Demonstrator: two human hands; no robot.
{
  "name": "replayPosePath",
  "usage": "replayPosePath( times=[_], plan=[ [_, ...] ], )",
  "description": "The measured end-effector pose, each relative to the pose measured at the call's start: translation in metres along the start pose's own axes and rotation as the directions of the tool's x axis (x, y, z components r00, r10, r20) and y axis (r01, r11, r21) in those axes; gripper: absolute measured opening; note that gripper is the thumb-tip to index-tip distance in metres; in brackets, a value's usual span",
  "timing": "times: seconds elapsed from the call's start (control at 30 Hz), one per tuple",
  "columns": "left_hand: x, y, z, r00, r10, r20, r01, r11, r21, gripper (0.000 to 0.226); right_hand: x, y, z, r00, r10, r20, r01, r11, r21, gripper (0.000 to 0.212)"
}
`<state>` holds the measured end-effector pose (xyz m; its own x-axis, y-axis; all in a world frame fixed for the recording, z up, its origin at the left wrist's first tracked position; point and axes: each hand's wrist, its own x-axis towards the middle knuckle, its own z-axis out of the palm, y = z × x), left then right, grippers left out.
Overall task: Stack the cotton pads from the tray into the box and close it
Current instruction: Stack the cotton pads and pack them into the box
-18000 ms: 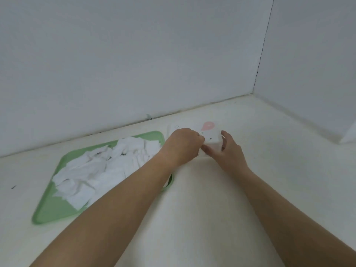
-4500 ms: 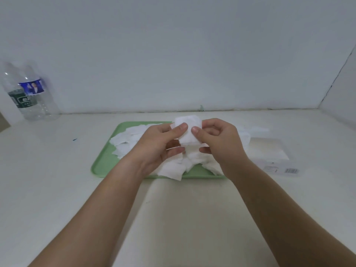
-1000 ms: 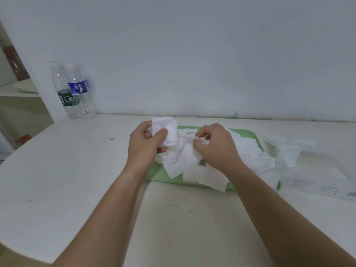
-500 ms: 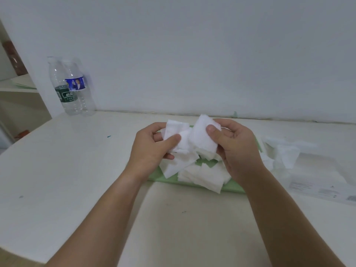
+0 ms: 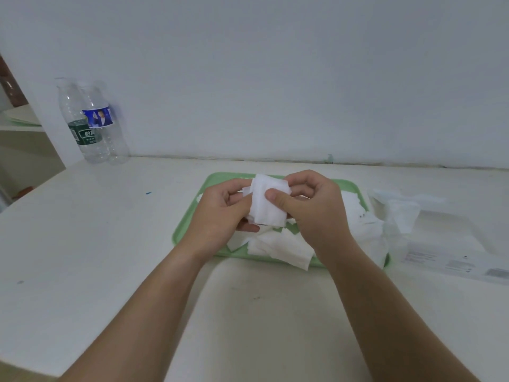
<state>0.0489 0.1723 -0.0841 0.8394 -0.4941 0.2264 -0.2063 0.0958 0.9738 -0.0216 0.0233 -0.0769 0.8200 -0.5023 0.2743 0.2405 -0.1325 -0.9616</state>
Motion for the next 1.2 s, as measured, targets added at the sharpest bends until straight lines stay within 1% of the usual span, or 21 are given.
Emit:
replayPosePath(
  times=[0.17, 0.27, 0.33, 0.4, 0.47, 0.53, 0.57, 0.63, 0.7, 0.73, 0.8, 0.87, 0.9, 0.93, 0.97, 1.03, 1.1, 1.17, 1.2],
  plan=[
    [0.002, 0.001, 0.001, 0.997, -0.070, -0.025, 0.069, 0.996, -0.065, 0.025, 0.001, 0.006, 0.004, 0.995, -0.069, -0.067, 0.060, 0.990, -0.129, 0.024],
    [-0.002, 0.002, 0.000, 1.000, 0.006, -0.015, -0.006, 1.000, 0.031, 0.014, -0.002, 0.006, 0.010, 0.988, -0.095, -0.123, 0.069, 0.977, -0.204, 0.025],
    [-0.001, 0.001, -0.004, 0.995, 0.049, -0.088, -0.045, 0.998, 0.043, 0.020, -0.002, 0.005, 0.012, 0.987, -0.059, -0.148, 0.034, 0.985, -0.171, 0.020],
    [0.004, 0.002, -0.013, 0.969, 0.058, -0.240, -0.058, 0.998, 0.007, 0.020, 0.002, 0.001, 0.010, 0.991, 0.001, -0.131, -0.021, 0.989, -0.148, 0.018],
    [0.010, 0.001, -0.028, 0.915, 0.031, -0.401, -0.051, 0.998, -0.038, 0.017, 0.008, -0.004, 0.010, 0.997, 0.025, -0.071, -0.040, 0.975, -0.217, 0.014],
    [0.015, -0.004, -0.042, 0.857, -0.028, -0.514, -0.022, 0.996, -0.090, 0.017, 0.015, -0.006, 0.011, 0.999, 0.027, 0.045, -0.008, 0.931, -0.365, 0.027],
    [0.017, -0.008, -0.048, 0.834, -0.062, -0.548, -0.003, 0.993, -0.117, 0.018, 0.018, -0.005, 0.014, 0.992, 0.027, 0.122, 0.031, 0.892, -0.451, 0.035],
    [0.019, -0.012, -0.053, 0.807, -0.118, -0.578, 0.029, 0.987, -0.160, 0.023, 0.023, -0.001, 0.019, 0.962, 0.005, 0.272, 0.168, 0.774, -0.610, 0.049],
    [0.020, -0.014, -0.052, 0.804, -0.137, -0.578, 0.041, 0.983, -0.176, 0.021, 0.029, 0.005, 0.025, 0.919, -0.008, 0.393, 0.306, 0.643, -0.702, 0.056],
    [0.020, -0.015, -0.051, 0.810, -0.137, -0.570, 0.045, 0.984, -0.173, 0.020, 0.031, 0.007, 0.028, 0.901, 0.006, 0.434, 0.346, 0.595, -0.725, 0.054],
    [0.020, -0.015, -0.048, 0.825, -0.130, -0.550, 0.053, 0.987, -0.153, 0.016, 0.036, 0.010, 0.034, 0.871, 0.036, 0.490, 0.399, 0.531, -0.748, 0.045],
    [0.019, -0.016, -0.045, 0.834, -0.123, -0.538, 0.058, 0.989, -0.136, 0.014, 0.037, 0.013, 0.039, 0.855, 0.033, 0.517, 0.442, 0.474, -0.761, 0.028],
    [0.018, -0.016, -0.044, 0.836, -0.122, -0.536, 0.061, 0.990, -0.131, 0.013, 0.038, 0.014, 0.040, 0.856, 0.006, 0.517, 0.455, 0.467, -0.758, 0.019],
    [0.018, -0.015, -0.043, 0.837, -0.123, -0.534, 0.064, 0.990, -0.128, 0.013, 0.038, 0.015, 0.040, 0.865, -0.039, 0.501, 0.454, 0.490, -0.744, 0.012],
    [0.017, -0.014, -0.042, 0.840, -0.121, -0.529, 0.064, 0.990, -0.124, 0.013, 0.037, 0.015, 0.040, 0.883, -0.092, 0.460, 0.431, 0.546, -0.719, 0.008],
    [0.015, -0.012, -0.041, 0.852, -0.109, -0.511, 0.056, 0.992, -0.117, 0.014, 0.034, 0.012, 0.035, 0.936, -0.158, 0.314, 0.330, 0.703, -0.631, 0.004],
    [0.013, -0.011, -0.037, 0.868, -0.099, -0.487, 0.048, 0.992, -0.115, 0.013, 0.029, 0.005, 0.027, 0.977, -0.117, 0.179, 0.192, 0.851, -0.489, 0.006],
    [0.012, -0.009, -0.032, 0.885, -0.093, -0.455, 0.045, 0.992, -0.116, 0.014, 0.022, 0.000, 0.019, 0.991, -0.040, 0.126, 0.074, 0.958, -0.278, 0.005],
    [0.011, -0.009, -0.029, 0.896, -0.091, -0.435, 0.043, 0.992, -0.119, 0.015, 0.019, -0.001, 0.015, 0.993, -0.013, 0.121, 0.035, 0.983, -0.179, 0.006]
  ],
)
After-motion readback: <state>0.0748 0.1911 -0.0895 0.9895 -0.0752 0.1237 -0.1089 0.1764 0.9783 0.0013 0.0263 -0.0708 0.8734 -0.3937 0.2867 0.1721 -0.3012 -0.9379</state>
